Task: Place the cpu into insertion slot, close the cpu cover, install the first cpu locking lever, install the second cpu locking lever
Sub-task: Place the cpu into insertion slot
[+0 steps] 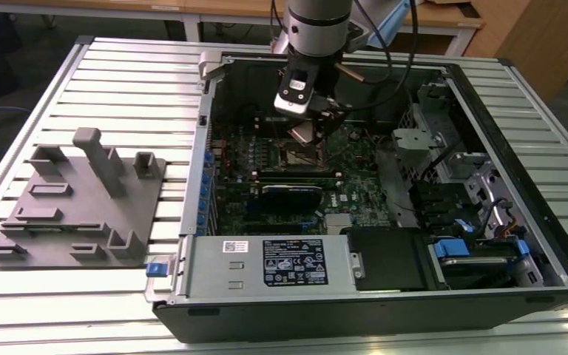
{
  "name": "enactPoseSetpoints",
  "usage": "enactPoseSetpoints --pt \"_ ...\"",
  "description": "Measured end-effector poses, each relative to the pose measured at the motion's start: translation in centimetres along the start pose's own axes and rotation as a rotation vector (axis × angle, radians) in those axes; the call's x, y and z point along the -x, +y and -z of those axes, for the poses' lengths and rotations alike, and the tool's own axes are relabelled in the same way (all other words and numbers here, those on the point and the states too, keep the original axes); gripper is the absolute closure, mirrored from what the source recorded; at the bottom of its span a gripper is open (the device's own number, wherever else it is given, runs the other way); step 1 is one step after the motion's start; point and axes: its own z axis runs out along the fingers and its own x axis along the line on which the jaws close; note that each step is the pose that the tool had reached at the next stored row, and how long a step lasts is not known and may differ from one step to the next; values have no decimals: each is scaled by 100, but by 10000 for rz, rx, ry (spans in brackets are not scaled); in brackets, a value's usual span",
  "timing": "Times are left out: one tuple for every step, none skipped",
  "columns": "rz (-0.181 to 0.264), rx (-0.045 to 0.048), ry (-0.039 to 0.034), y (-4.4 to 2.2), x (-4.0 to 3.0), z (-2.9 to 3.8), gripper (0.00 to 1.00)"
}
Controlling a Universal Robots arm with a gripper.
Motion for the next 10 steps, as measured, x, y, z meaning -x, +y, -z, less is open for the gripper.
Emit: enactPoseSetpoints --pt "-145 -1 -13 0 0 0 46" --pt "-290 -4 -27 0 0 0 46" --pt "-447 -4 -41 0 0 -1 46" --pt "-588 -4 -54 0 0 -1 46" --pt "-727 -5 -67 0 0 -1 46" --pt "-862 -7 -79 0 0 -2 46" --pt "-991 -7 -91 0 0 -2 46" --pt "-1114 -8 -102 -1 0 -2 46" --pt "-1229 -8 -112 -1 0 -2 46" --pt "-1342 -9 -122 0 0 -3 46"
